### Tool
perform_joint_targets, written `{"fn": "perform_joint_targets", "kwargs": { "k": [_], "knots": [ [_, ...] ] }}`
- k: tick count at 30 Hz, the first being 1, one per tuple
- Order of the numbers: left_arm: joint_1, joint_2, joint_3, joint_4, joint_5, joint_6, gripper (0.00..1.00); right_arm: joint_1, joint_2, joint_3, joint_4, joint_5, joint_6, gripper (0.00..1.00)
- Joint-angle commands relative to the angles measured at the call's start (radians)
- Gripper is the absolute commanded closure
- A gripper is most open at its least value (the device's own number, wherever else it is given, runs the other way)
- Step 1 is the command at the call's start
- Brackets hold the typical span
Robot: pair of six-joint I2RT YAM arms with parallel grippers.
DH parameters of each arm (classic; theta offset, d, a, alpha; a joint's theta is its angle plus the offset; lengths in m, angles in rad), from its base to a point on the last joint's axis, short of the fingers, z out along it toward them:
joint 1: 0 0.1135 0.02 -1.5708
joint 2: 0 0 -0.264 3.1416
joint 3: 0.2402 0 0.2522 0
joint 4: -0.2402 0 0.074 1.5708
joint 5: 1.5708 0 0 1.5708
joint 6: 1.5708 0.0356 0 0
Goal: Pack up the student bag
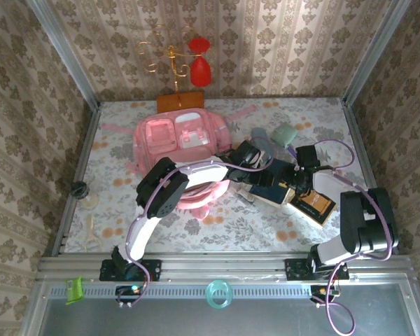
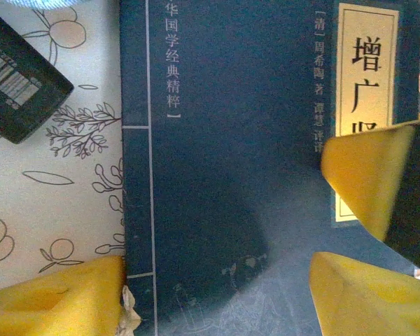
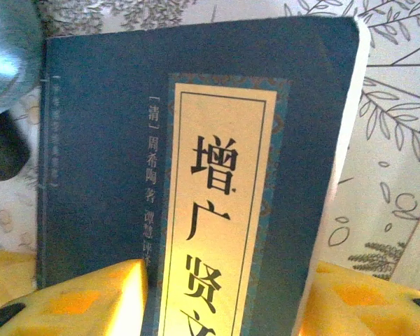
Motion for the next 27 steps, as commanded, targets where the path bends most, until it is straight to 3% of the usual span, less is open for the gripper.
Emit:
{"fn": "perform_joint_targets", "kwargs": {
  "k": [1,6,11,15,20,23,25,27],
  "knots": [
    [-0.015,-0.011,-0.029,-0.062,0.063,-0.029,0.30,0.016,-0.100,-0.035,0.078,-0.143,0.013,0.47],
    [-0.011,-0.010,-0.031,-0.062,0.061,-0.029,0.30,0.011,-0.234,-0.119,0.153,-0.118,0.016,0.48],
    [-0.011,-0.013,-0.043,-0.055,0.061,-0.027,0.30,0.011,-0.253,-0.175,0.246,-0.146,0.046,0.53],
    [-0.011,-0.017,-0.050,-0.052,0.059,-0.027,0.30,0.011,-0.227,-0.167,0.254,-0.142,0.053,0.63],
    [-0.009,-0.029,-0.057,-0.044,0.056,-0.030,0.30,0.011,-0.223,-0.150,0.194,-0.030,0.062,0.74],
    [-0.004,-0.052,-0.071,-0.026,0.056,-0.036,0.29,0.011,-0.252,-0.157,0.193,0.023,0.071,0.88],
    [0.007,-0.083,-0.099,0.010,0.066,-0.043,0.25,0.010,-0.291,-0.154,0.183,0.042,0.060,0.98],
    [0.025,-0.139,-0.152,0.098,0.101,-0.048,0.21,0.008,-0.344,-0.138,0.147,0.035,0.038,1.00]
  ]
}}
